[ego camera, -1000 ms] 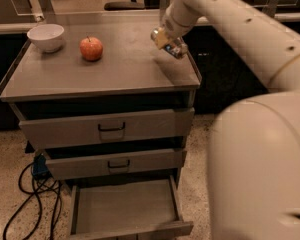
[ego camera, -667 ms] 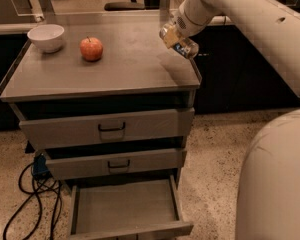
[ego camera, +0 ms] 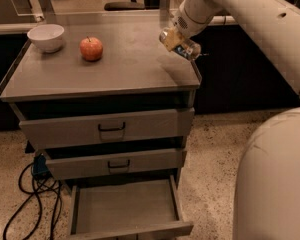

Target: Place redbull can into bottom drawer

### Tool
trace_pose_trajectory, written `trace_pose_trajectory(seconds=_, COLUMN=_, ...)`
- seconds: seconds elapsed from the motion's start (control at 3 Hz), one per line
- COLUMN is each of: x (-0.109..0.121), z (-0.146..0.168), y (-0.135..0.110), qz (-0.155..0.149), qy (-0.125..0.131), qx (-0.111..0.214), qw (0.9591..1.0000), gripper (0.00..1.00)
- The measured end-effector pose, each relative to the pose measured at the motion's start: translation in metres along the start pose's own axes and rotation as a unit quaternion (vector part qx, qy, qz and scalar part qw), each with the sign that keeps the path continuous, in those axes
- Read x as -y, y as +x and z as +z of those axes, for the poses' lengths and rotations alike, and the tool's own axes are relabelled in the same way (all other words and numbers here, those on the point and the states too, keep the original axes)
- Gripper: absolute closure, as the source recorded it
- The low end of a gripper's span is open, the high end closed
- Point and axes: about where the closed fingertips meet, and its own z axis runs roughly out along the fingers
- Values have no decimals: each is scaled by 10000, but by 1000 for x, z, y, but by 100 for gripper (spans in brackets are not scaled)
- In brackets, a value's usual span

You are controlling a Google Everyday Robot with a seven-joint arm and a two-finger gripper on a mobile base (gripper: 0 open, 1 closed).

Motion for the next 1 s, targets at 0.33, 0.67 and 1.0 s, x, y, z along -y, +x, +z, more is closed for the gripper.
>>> trace_pose_trajectory(seconds=0.33, x=-29, z=-41, y=41, qz=-586, qy=-508, qx=-587, qw=9953, gripper=100)
trace_pose_trajectory(seconds=0.67, x=-61, z=-88, y=108, qz=-1323, qy=-1113, qx=-1293, qw=9764, gripper=100)
trace_pose_trajectory(seconds=1.0, x=-69, z=-93, y=126, qz=-1612, qy=-1340, qx=-1553, qw=9654, gripper=100)
